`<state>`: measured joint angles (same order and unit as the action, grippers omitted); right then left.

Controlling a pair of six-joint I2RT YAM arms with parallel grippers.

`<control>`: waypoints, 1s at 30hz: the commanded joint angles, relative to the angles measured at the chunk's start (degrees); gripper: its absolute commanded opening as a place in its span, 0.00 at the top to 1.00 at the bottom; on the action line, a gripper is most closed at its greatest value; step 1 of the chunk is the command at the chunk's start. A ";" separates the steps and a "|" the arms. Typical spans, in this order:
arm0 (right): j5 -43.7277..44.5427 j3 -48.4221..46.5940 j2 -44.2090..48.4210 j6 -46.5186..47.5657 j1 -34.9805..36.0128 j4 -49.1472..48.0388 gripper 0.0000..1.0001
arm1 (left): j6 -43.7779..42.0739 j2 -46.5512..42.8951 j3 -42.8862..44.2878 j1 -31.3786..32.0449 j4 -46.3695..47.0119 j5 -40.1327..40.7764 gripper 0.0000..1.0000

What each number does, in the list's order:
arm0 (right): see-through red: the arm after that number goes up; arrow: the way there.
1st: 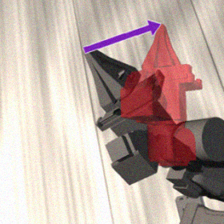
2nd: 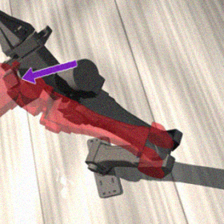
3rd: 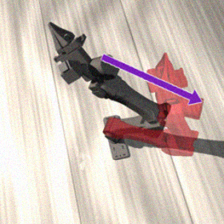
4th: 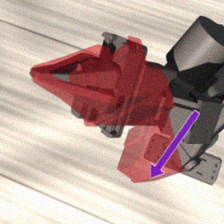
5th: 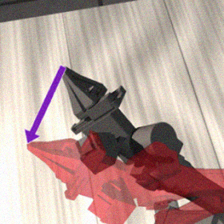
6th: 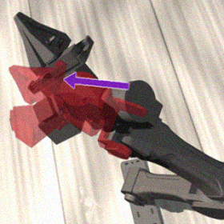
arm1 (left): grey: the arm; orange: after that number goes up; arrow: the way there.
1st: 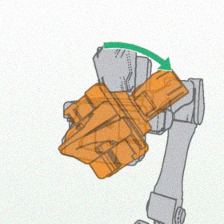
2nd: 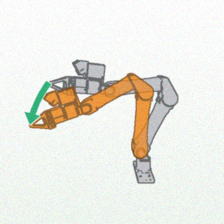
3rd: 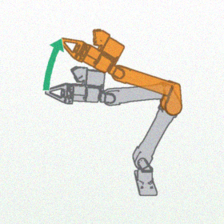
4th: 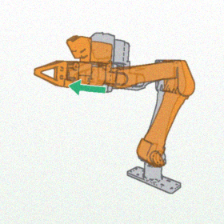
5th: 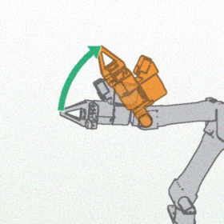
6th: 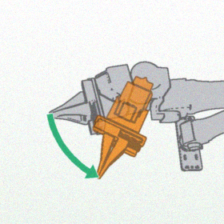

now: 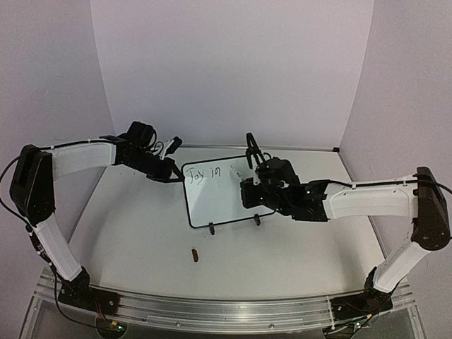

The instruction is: Write a sentence on the whiteboard

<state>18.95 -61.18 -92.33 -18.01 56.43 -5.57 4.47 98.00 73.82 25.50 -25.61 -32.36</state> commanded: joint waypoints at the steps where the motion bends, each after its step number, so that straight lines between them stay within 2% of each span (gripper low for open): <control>1: -1.01 -2.49 -2.70 0.61 -0.57 -1.81 1.00 | -2.03 -1.36 1.54 0.24 -1.91 1.72 1.00; 30: -1.08 -7.59 -9.42 1.55 -2.71 -1.91 1.00 | -2.04 -1.06 1.85 0.26 -2.05 1.47 1.00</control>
<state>17.89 -66.14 -100.32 -17.62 54.36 -6.46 4.45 98.00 73.82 25.50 -25.61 -32.34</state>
